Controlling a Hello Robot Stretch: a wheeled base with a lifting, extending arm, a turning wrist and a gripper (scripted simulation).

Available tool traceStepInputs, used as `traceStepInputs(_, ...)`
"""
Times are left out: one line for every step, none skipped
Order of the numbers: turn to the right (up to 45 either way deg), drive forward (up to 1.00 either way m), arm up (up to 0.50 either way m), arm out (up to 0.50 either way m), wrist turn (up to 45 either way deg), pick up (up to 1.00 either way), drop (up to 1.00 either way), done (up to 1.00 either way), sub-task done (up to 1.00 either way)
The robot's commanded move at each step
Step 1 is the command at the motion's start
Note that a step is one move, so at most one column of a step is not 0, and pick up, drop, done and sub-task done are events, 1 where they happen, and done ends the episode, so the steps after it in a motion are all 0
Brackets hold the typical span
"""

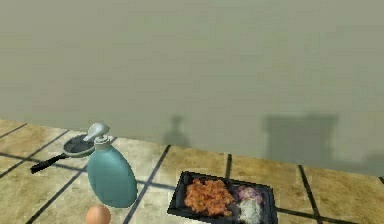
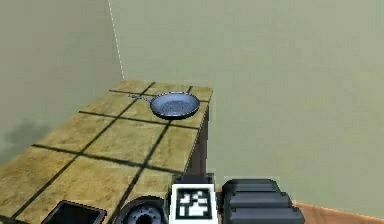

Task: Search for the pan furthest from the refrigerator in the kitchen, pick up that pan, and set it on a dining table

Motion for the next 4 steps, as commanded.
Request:
traceStepInputs(0.0, 0.00, 0.00, 0.48, 0.0, 0.00, 0.00, 0.00, 0.00)
traceStepInputs(0.0, 0.00, 0.00, 0.00, 45.0, 0.00, 0.00, 0.00, 0.00)
traceStepInputs(0.0, 0.00, 0.00, 0.00, 45.0, 0.00, 0.00, 0.00, 0.00)
traceStepInputs(0.0, 0.00, 0.00, 0.00, 45.0, 0.00, 0.00, 0.00, 0.00)
